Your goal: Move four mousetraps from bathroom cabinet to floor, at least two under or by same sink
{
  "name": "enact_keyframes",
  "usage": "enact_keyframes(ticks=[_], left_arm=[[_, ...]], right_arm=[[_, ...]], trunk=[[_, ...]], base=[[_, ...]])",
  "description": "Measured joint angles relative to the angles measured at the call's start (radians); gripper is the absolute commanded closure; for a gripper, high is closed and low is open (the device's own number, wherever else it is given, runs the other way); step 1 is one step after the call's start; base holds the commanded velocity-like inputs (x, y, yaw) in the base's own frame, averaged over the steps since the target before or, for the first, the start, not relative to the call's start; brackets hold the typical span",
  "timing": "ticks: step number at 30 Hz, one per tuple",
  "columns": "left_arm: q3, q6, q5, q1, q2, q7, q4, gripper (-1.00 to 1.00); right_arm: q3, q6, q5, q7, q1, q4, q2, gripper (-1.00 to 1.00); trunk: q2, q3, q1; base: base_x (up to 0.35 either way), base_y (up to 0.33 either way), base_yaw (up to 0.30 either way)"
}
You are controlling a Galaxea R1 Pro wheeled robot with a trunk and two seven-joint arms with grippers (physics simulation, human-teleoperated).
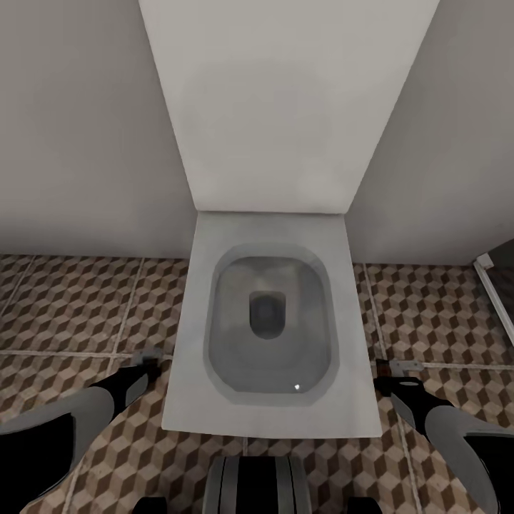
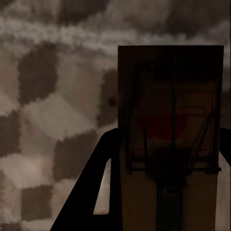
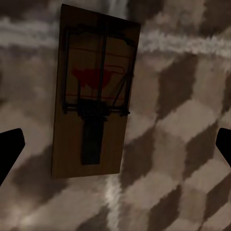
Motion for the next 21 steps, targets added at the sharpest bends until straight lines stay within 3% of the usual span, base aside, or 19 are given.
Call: enact_keyframes(ticks=[9, 21], left_arm=[[0.000, -0.005, 0.000, 0.004, 0.003, -0.093, 0.010, 1.00], [0.000, -0.007, 0.000, 0.024, 0.009, -0.105, 0.012, 1.00]], right_arm=[[-0.001, 0.006, -0.001, -0.007, 0.000, -0.001, -0.002, -1.00], [-0.001, 0.006, -0.001, -0.006, -0.001, -0.001, -0.002, -1.00]], trunk=[[0.000, 0.000, 0.000], [0.000, 0.000, 0.000]], base=[[0.000, 0.000, 0.000], [0.000, 0.000, 0.000]])
